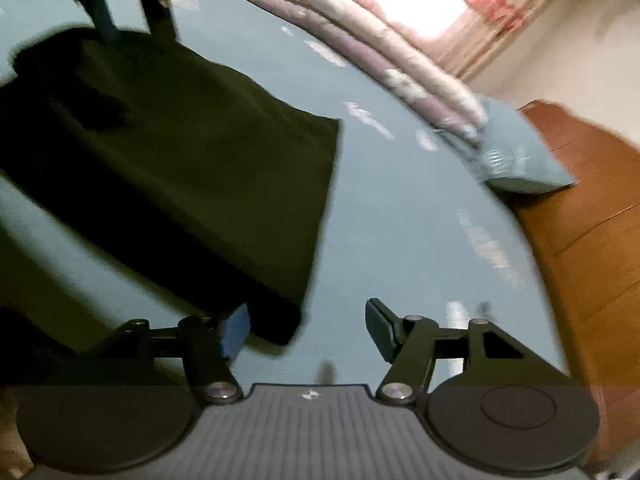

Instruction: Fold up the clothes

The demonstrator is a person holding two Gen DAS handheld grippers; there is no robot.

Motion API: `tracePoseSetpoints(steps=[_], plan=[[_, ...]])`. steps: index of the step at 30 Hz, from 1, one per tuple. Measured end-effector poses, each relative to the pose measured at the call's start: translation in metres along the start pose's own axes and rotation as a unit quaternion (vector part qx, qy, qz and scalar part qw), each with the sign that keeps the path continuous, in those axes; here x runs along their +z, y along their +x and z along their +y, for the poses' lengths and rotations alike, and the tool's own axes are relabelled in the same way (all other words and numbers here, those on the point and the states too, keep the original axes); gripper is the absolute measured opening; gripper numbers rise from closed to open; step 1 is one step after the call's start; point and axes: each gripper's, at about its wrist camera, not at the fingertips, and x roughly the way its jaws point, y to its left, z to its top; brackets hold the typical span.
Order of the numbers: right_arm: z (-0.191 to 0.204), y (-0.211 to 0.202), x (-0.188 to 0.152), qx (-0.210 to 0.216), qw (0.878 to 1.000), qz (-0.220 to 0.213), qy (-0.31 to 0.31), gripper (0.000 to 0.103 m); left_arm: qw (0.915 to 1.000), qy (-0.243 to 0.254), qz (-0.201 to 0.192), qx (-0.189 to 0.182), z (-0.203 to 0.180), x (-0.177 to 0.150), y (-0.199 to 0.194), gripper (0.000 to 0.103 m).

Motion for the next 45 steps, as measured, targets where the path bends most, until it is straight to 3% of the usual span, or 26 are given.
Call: tracePoseSetpoints(steps=[1,5,9,11,12,13,15,19,22,28,34,39,43,45], plan=[[-0.002,0.002,-0.001,-0.012,1.000,0.003,0.006,0.069,1.0000,0.001,0.001,0.000,0.000,0.000,0.000,0.102],[-0.029,0.013,-0.008,0.014,0.994,0.042,0.096,0.071,1.0000,0.005,0.003,-0.001,0.002,-0.003,-0.001,0.102],[-0.031,0.005,-0.007,-0.002,0.996,0.051,0.077,0.071,1.0000,0.006,-0.004,0.004,0.002,-0.005,-0.010,0.102],[-0.036,-0.008,-0.002,0.005,0.996,0.034,0.080,0.071,0.9998,0.012,-0.013,0.012,-0.001,-0.007,-0.017,0.102],[-0.040,-0.014,0.001,0.016,0.996,0.019,0.091,0.067,0.9995,0.018,-0.019,0.019,-0.003,-0.009,-0.023,0.102],[-0.044,-0.017,0.006,0.031,0.994,0.005,0.102,0.049,0.9992,0.022,-0.025,0.020,-0.005,-0.009,-0.028,0.102],[-0.051,-0.017,0.018,0.073,0.990,-0.020,0.123,0.026,0.9988,0.028,-0.039,0.011,-0.008,-0.011,-0.036,0.102],[-0.043,0.003,0.035,0.135,0.982,-0.034,0.131,0.026,0.9987,0.034,-0.033,0.016,-0.009,-0.011,-0.033,0.102],[-0.035,0.021,0.030,0.137,0.981,-0.004,0.135,0.026,0.9985,0.028,-0.008,0.046,-0.002,-0.011,-0.017,0.102],[-0.051,0.014,0.033,0.143,0.977,-0.018,0.157,0.031,0.9972,0.007,0.000,0.074,0.013,-0.014,-0.014,0.102],[-0.064,0.007,0.037,0.156,0.971,-0.034,0.177,0.031,0.9987,0.004,-0.031,0.040,0.007,-0.011,-0.027,0.102],[-0.022,0.009,0.065,0.216,0.966,-0.073,0.123,0.031,0.9957,0.011,0.011,0.091,0.009,-0.010,-0.006,0.102],[0.010,0.019,0.070,0.239,0.967,-0.051,0.080,0.039,0.9886,0.014,0.049,0.142,0.016,-0.012,0.011,0.102],[0.009,0.017,0.075,0.245,0.965,-0.050,0.083,0.039,0.9906,0.006,0.036,0.132,0.020,-0.012,0.003,0.102]])
